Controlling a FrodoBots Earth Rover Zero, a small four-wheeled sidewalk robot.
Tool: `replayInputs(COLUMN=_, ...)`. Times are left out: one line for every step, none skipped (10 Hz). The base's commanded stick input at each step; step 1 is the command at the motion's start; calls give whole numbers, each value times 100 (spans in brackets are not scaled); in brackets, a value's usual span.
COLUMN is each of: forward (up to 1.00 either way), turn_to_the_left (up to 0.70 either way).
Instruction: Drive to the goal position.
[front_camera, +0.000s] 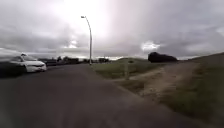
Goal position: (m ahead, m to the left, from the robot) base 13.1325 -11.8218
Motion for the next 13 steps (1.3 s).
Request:
replayInputs(forward=50, turn_to_the_left=-50)
replayInputs(forward=50, turn_to_the_left=-50)
replayInputs(forward=50, turn_to_the_left=-50)
replayInputs(forward=50, turn_to_the_left=-50)
replayInputs(forward=50, turn_to_the_left=-50)
replayInputs(forward=50, turn_to_the_left=-50)
replayInputs(forward=50, turn_to_the_left=-50)
replayInputs(forward=50, turn_to_the_left=-50)
replayInputs(forward=50, turn_to_the_left=-50)
replayInputs(forward=50, turn_to_the_left=-50)
replayInputs(forward=50, turn_to_the_left=-50)
replayInputs(forward=50, turn_to_the_left=-50)
replayInputs(forward=50, turn_to_the_left=-50)
